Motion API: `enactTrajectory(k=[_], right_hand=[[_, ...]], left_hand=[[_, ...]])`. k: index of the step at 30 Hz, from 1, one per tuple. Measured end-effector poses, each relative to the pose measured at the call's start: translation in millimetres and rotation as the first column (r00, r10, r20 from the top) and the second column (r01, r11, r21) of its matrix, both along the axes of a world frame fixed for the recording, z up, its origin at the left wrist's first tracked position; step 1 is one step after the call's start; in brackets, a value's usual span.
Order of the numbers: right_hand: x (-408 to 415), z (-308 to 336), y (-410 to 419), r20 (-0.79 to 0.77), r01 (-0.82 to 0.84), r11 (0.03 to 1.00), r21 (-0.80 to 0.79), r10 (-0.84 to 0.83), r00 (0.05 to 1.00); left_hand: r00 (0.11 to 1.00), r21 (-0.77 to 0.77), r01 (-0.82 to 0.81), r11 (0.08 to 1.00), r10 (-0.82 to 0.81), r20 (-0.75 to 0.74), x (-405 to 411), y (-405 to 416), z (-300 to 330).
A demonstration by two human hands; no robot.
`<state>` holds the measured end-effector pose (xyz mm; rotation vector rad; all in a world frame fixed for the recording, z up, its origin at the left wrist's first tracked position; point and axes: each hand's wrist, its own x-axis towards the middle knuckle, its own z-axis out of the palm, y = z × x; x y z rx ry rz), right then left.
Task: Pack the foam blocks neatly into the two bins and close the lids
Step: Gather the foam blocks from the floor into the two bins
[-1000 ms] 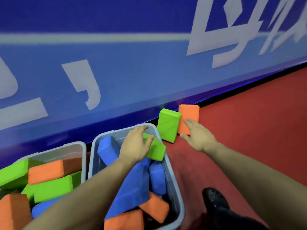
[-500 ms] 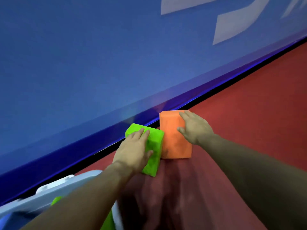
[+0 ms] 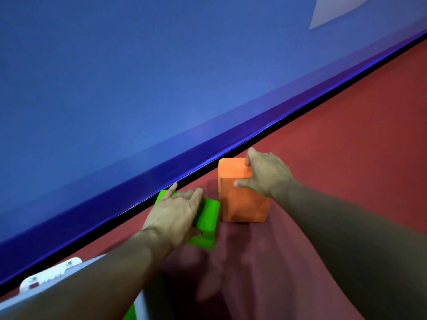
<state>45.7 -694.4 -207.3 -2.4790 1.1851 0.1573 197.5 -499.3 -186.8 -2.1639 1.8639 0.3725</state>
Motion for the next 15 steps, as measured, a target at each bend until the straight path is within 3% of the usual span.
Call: enactTrajectory(k=[4,8,15], right_hand=[[-33,8,34,-0.002,0.038,0.997,-0.071,-0.038,0.999],[-81,32,81,0.043,0.201,0.973,-0.111,-0.197,0.979],[-111,140,176,0.073,0.211,0.941,-0.265,-0.199,0.977]], left_hand=[[0.977,-0.143,-0.151,0.978,0.125,-0.176,-13,38,18],[0.945,-0.257,-0.229,0.939,0.151,-0.29,-26,71,63],[0.989,-0.421,-0.097,0.902,0.039,-0.144,-48,179,185]])
